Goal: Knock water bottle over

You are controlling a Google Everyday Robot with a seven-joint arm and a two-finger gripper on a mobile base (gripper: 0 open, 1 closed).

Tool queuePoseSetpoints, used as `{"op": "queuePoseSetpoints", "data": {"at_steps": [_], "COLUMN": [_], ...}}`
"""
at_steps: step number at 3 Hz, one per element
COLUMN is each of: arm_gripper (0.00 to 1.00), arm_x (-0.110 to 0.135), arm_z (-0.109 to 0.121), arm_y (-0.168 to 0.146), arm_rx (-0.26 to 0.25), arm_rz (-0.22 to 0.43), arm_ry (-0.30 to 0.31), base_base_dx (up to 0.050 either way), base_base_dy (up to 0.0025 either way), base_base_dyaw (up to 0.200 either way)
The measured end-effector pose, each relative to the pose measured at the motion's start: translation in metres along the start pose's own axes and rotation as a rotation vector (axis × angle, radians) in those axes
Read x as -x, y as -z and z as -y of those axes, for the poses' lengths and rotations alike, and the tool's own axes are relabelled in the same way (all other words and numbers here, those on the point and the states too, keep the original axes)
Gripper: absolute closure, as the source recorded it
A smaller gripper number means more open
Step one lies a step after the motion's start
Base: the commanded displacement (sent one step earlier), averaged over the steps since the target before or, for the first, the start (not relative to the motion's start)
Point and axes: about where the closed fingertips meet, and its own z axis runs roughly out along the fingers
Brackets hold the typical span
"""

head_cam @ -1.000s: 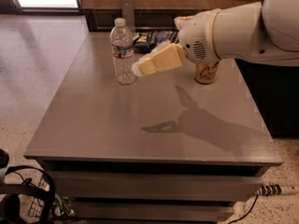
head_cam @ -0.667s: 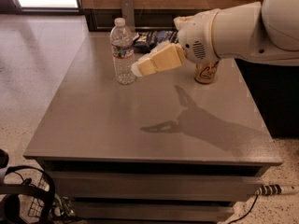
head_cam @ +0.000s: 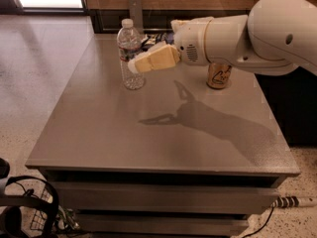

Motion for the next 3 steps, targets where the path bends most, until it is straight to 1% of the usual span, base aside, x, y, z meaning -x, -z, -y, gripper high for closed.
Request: {"op": "queuePoseSetpoints", "data": {"at_steps": [1, 2, 3], "arm_gripper": [0.0, 0.0, 0.0], "arm_x": [-0.005, -0.013, -0.02], "arm_z": [0.012, 0.023, 0.027], "arm_y": [-0.025, -0.043, -0.057], "arm_rx": [-0.014, -0.037, -0.061], "arm_rz": [0.054, 0.091, 0.118], "arm_ry": [-0.027, -0.056, -0.078], "base_base_dx": [0.0, 0.0, 0.0], "base_base_dy": [0.0, 0.0, 0.0], "base_base_dyaw": [0.0, 0.0, 0.0]}}
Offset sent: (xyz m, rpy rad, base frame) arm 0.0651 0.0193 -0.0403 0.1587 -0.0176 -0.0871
